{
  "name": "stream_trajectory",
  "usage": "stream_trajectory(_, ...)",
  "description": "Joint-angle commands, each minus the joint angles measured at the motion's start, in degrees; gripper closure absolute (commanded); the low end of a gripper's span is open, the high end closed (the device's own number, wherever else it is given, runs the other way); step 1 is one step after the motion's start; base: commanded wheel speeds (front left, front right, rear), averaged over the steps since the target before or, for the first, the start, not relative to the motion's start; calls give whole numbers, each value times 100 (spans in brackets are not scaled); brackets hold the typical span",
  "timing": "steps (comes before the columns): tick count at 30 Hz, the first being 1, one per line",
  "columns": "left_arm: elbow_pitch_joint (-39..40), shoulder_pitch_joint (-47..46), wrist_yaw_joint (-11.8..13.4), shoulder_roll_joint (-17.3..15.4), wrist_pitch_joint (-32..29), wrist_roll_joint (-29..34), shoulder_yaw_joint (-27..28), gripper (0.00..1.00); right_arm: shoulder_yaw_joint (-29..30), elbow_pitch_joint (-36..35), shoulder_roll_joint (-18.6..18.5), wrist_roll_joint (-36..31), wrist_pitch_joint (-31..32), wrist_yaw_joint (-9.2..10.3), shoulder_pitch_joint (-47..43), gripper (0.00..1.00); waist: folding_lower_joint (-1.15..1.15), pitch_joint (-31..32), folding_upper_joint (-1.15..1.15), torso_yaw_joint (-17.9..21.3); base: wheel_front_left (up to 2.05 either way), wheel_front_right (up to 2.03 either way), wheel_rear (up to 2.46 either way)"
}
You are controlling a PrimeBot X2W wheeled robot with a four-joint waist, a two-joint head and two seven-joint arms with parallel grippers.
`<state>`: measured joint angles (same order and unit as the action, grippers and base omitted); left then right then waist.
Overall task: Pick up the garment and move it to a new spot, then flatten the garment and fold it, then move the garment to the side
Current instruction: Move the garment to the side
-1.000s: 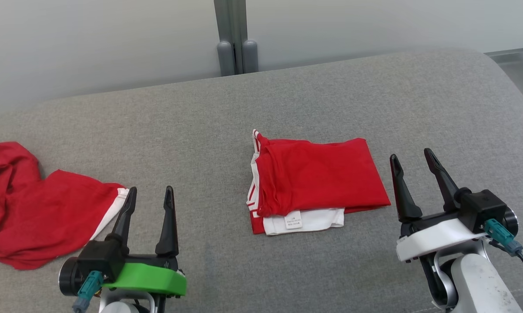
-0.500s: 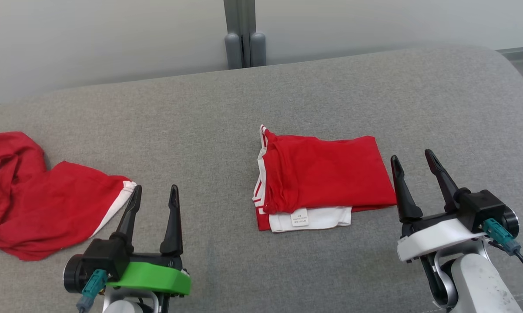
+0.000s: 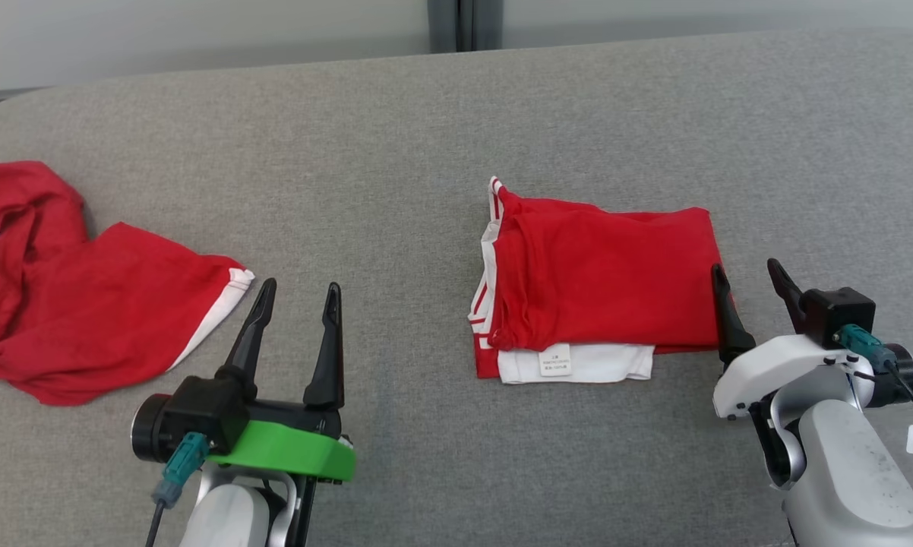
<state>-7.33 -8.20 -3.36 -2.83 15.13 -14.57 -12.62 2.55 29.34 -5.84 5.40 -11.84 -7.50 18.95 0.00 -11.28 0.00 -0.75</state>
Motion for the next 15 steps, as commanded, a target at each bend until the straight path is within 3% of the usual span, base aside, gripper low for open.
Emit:
stream_trajectory(1,-9,-104,-30,-15,1,-53,-10,0,38,192,18,45,40,2,131,0,0,-228,0,-215,0,0,0)
stream_trajectory(13,-66,-140,-30,-14,2,-45,-45,0,-139,1579,-10,442,-24,2,635,0,0,-275,0,-285,0,0,0)
stream_trajectory(14,-62,-150,-25,-14,1,-42,-50,0,-203,1658,-15,487,-42,2,672,26,0,-274,0,-272,0,0,0)
stream_trajectory(15,-57,-160,-23,-14,2,-41,-55,0,-267,1713,-19,525,-54,1,700,81,0,-273,0,-258,0,0,0)
